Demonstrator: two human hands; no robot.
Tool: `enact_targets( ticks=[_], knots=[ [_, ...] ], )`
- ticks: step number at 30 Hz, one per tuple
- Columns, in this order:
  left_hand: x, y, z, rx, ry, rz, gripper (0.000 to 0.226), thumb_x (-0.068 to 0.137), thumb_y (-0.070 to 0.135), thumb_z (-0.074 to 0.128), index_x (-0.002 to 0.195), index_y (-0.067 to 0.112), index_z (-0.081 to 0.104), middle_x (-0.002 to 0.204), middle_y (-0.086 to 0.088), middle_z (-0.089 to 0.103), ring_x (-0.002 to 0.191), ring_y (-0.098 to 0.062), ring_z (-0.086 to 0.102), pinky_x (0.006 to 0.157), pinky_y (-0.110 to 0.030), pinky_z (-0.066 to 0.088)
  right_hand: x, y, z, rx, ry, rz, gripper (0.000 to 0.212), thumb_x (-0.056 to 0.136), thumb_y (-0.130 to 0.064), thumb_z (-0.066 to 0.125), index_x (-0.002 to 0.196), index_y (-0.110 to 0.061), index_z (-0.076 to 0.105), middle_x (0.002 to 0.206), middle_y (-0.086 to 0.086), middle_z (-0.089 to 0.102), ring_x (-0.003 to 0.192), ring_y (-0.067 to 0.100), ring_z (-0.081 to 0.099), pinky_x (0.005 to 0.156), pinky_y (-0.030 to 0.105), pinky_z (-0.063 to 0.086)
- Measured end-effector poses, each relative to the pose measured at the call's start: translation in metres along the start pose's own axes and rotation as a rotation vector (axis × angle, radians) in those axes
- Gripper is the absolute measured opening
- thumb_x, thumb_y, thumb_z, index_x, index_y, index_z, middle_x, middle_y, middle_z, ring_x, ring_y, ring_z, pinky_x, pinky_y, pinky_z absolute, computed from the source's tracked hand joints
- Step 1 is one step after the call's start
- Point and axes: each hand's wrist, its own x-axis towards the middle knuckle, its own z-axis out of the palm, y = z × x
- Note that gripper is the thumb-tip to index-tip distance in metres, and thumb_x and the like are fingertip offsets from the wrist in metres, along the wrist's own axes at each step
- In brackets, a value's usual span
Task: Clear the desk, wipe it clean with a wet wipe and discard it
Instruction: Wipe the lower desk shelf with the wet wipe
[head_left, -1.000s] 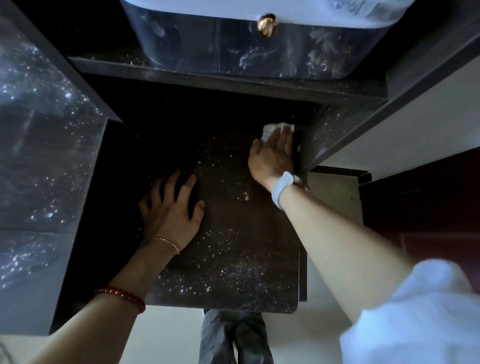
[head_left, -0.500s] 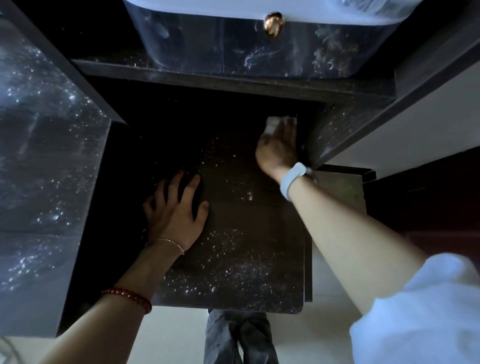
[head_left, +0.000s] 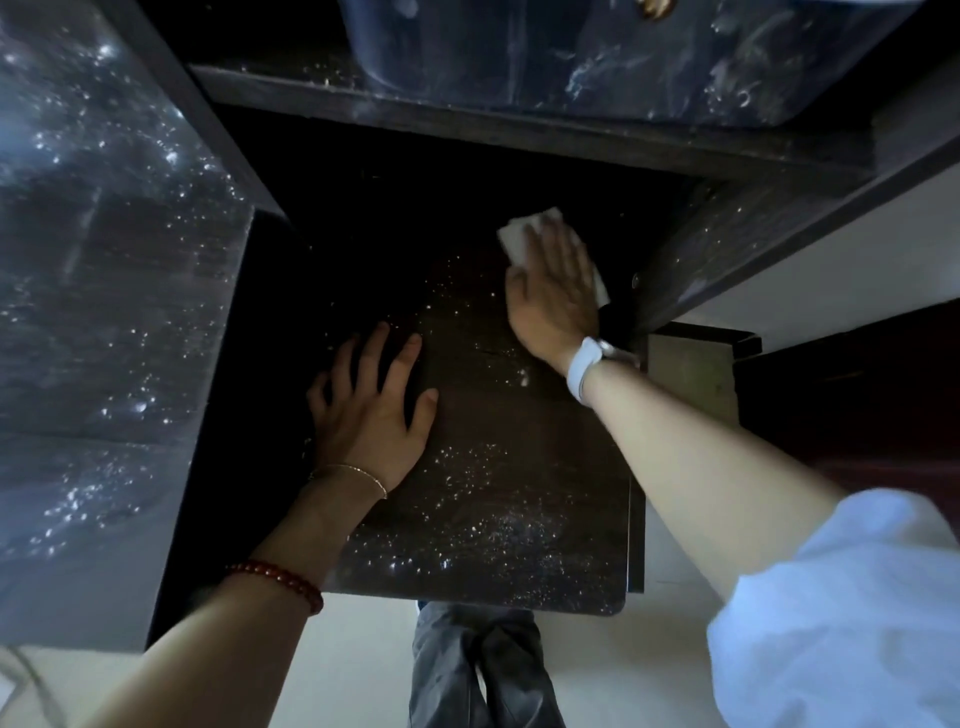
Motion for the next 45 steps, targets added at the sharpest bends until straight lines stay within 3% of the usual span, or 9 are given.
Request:
enact_targets(
  ticks=[5,10,16,19,23,30,33,38,45],
  knots=[
    [0.0,-0.001,0.002,-0.009,0.029,0.007,0.064,0.078,0.053,0.021,0.136,0.029,0.034,0.15,-0.005,0.027,0.136,-0.03,0.018,0.104,-0.054,0.02,-0.028,0.002,-0.002,-0.041,-0.199,-0.455,0.054,0.094,-0.031,0.015,0.146,-0.02,0.011,0.156,-0.002,0.005,0.143,0.011,-0.003,0.11,0.023,-0.013],
    [0.0,0.0,-0.002,-0.078,0.065,0.038,0.059,0.081,0.043,0.025,0.132,0.022,0.044,0.146,-0.008,0.035,0.134,-0.033,0.028,0.101,-0.055,0.025,0.012,-0.006,-0.005,-0.047,-0.172,-0.125,0.051,0.098,-0.026,0.022,0.147,-0.021,0.007,0.157,-0.001,0.0,0.143,0.012,-0.006,0.113,0.03,-0.01],
    [-0.024,-0.004,-0.008,-0.15,0.198,-0.021,0.05,0.084,0.027,0.031,0.126,0.004,0.048,0.137,-0.02,0.045,0.125,-0.036,0.043,0.1,-0.049,0.036,-0.081,-0.009,-0.002,-0.046,-0.447,-0.784,0.052,0.095,-0.035,0.009,0.146,-0.026,0.0,0.15,-0.011,-0.015,0.137,0.004,-0.022,0.11,0.022,-0.021],
    [-0.04,-0.005,-0.004,-0.092,0.166,-0.044,0.051,0.083,0.028,0.033,0.125,0.003,0.048,0.136,-0.021,0.047,0.124,-0.037,0.044,0.099,-0.048,0.038,-0.042,-0.015,0.0,-0.044,-0.32,-0.621,0.057,0.091,-0.038,0.006,0.146,-0.023,0.008,0.152,-0.007,-0.006,0.14,0.007,-0.011,0.109,0.021,-0.017],
    [-0.052,-0.007,0.003,-0.043,0.139,-0.054,0.051,0.085,0.029,0.033,0.126,0.002,0.047,0.135,-0.022,0.047,0.125,-0.037,0.044,0.101,-0.051,0.035,0.02,-0.061,0.016,-0.04,-0.22,-0.27,0.051,0.098,-0.024,0.024,0.147,-0.017,0.009,0.157,0.004,0.002,0.143,0.017,-0.003,0.114,0.033,-0.007],
    [-0.078,-0.009,-0.002,-0.085,0.149,-0.098,0.051,0.085,0.029,0.034,0.126,0.0,0.046,0.134,-0.024,0.047,0.124,-0.036,0.044,0.103,-0.047,0.034,-0.066,-0.051,0.022,-0.062,-0.415,-0.915,0.057,0.09,-0.031,0.017,0.145,-0.017,0.018,0.155,0.003,0.013,0.14,0.012,0.0,0.111,0.027,-0.012],
    [-0.085,-0.011,0.001,-0.04,0.125,-0.107,0.053,0.086,0.031,0.033,0.125,-0.001,0.047,0.134,-0.023,0.047,0.123,-0.038,0.046,0.101,-0.052,0.035,-0.039,-0.055,0.015,-0.078,-0.405,-0.821,0.053,0.094,-0.023,0.024,0.146,-0.016,0.014,0.156,0.004,0.009,0.142,0.014,0.0,0.111,0.023,-0.012],
    [-0.091,-0.012,0.002,-0.05,0.137,-0.109,0.051,0.087,0.029,0.034,0.125,-0.002,0.048,0.134,-0.023,0.047,0.124,-0.037,0.045,0.1,-0.051,0.037,-0.032,-0.084,0.026,0.096,-0.276,-0.503,0.056,0.088,-0.011,0.04,0.142,-0.006,0.024,0.146,0.023,0.023,0.135,0.037,0.02,0.114,0.038,0.015],
    [-0.117,-0.019,0.005,-0.065,0.141,-0.074,0.048,0.087,0.026,0.037,0.12,-0.006,0.051,0.128,-0.027,0.051,0.119,-0.04,0.049,0.098,-0.048,0.041,-0.061,-0.094,0.027,0.003,-0.305,-0.68,0.057,0.093,-0.017,0.04,0.144,-0.004,0.017,0.154,0.015,0.012,0.143,0.025,0.006,0.114,0.028,-0.002]
  ],
)
